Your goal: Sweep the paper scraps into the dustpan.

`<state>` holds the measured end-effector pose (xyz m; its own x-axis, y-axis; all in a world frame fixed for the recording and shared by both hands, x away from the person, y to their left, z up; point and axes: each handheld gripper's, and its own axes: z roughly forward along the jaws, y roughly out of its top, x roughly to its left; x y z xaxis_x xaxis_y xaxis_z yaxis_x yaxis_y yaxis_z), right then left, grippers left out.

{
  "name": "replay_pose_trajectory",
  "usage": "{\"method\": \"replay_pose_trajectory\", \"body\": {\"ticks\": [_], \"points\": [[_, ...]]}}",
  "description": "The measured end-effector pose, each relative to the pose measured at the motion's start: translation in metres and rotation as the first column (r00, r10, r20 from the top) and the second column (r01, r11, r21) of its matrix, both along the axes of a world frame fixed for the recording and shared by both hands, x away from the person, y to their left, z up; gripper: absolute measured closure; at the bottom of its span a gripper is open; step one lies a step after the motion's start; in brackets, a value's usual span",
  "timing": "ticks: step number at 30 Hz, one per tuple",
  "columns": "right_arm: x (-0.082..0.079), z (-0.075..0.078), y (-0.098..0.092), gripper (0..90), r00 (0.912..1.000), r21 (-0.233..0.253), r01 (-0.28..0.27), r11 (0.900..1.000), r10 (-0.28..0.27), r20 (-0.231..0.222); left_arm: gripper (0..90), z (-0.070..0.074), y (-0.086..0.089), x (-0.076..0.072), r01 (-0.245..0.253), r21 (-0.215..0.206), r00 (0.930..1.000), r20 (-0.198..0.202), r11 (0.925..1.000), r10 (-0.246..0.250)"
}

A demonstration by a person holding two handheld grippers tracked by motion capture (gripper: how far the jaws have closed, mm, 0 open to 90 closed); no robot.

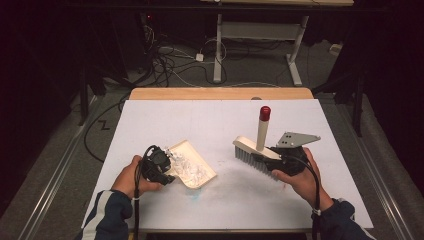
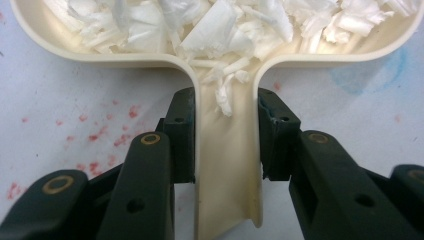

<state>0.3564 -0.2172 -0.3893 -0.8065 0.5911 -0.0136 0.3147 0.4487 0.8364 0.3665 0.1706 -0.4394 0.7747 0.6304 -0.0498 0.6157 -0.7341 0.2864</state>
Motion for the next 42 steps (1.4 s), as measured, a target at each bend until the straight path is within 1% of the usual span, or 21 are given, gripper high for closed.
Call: {"method": "replay_pose_trajectory", "body": {"ticks": [2, 5, 8, 10, 11, 14, 16, 18, 20, 24, 29, 31, 36, 39, 41, 42], "points": [[-0.003, 0.0, -0.002, 68.2, 0.9999, 0.0, -0.011, 1.0, 0.011, -0.008, 62.9, 0.0, 0.001, -0.001, -0.001, -0.003, 1.0, -0.001, 1.0, 0.001], [-0.008, 0.001, -0.006, 68.2, 0.9996, -0.003, -0.024, 1.0, 0.024, -0.016, 62.9, 0.0, 0.003, -0.002, -0.004, -0.001, 0.9999, 0.01, 1.0, 0.004], [-0.014, 0.002, -0.01, 68.2, 0.9998, -0.019, -0.019, 1.0, 0.019, -0.009, 62.9, -0.001, 0.004, -0.004, -0.007, -0.001, 0.9999, 0.013, 1.0, 0.007], [-0.018, 0.001, -0.013, 68.2, 0.9995, -0.018, -0.028, 0.999, 0.027, -0.016, 62.9, -0.001, 0.006, -0.005, -0.009, -0.005, 0.9999, 0.013, 0.9999, 0.009], [-0.019, 0.001, -0.015, 68.2, 0.9994, -0.02, -0.03, 0.999, 0.029, -0.019, 62.9, -0.001, 0.006, -0.005, -0.016, -0.011, 0.9998, 0.011, 0.9998, 0.016], [-0.025, 0.001, -0.02, 68.2, 0.999, -0.024, -0.036, 0.999, 0.035, -0.028, 62.8, 0.0, 0.009, -0.004, -0.04, -0.017, 0.9986, 0.036, 0.9991, 0.04], [-0.027, 0.001, -0.023, 68.2, 0.9982, -0.035, -0.05, 0.998, 0.049, -0.036, 62.8, -0.001, 0.01, -0.004, -0.045, -0.021, 0.9983, 0.037, 0.9987, 0.046], [-0.029, 0.001, -0.026, 68.2, 0.9978, -0.044, -0.053, 0.998, 0.051, -0.042, 62.8, -0.003, 0.01, -0.004, -0.048, -0.02, 0.9983, 0.032, 0.9986, 0.049], [-0.031, 0.0, -0.028, 68.2, 0.9966, -0.045, -0.063, 0.997, 0.061, -0.055, 62.8, -0.003, 0.01, -0.005, -0.057, -0.03, 0.9978, 0.031, 0.9979, 0.058], [-0.034, -0.002, -0.032, 68.2, 0.9958, -0.053, -0.072, 0.996, 0.069, -0.061, 62.8, -0.003, 0.015, -0.006, -0.071, -0.051, 0.9967, 0.037, 0.9962, 0.073], [-0.037, -0.002, -0.038, 68.2, 0.9941, -0.06, -0.079, 0.995, 0.074, -0.079, 62.8, -0.003, 0.025, -0.008, -0.104, -0.075, 0.9936, 0.036, 0.9918, 0.107], [-0.038, -0.002, -0.041, 68.2, 0.9929, -0.061, -0.085, 0.994, 0.08, -0.089, 62.8, -0.003, 0.028, -0.01, -0.121, -0.081, 0.9914, 0.039, 0.9893, 0.125], [-0.042, -0.003, -0.049, 68.2, 0.9922, -0.068, -0.082, 0.994, 0.075, -0.1, 62.8, -0.003, 0.038, -0.014, -0.165, -0.099, 0.9846, 0.042, 0.9814, 0.169], [-0.044, -0.003, -0.053, 68.2, 0.9909, -0.072, -0.089, 0.993, 0.081, -0.108, 62.7, -0.004, 0.041, -0.016, -0.178, -0.104, 0.9822, 0.041, 0.9785, 0.183], [-0.044, -0.004, -0.057, 68.2, 0.9895, -0.072, -0.092, 0.993, 0.083, -0.118, 62.8, -0.004, 0.044, -0.017, -0.191, -0.106, 0.9795, 0.043, 0.9759, 0.197], [-0.045, -0.005, -0.058, 68.2, 0.9893, -0.073, -0.091, 0.993, 0.081, -0.121, 62.7, -0.004, 0.045, -0.017, -0.201, -0.11, 0.9771, 0.047, 0.9734, 0.207]]}}
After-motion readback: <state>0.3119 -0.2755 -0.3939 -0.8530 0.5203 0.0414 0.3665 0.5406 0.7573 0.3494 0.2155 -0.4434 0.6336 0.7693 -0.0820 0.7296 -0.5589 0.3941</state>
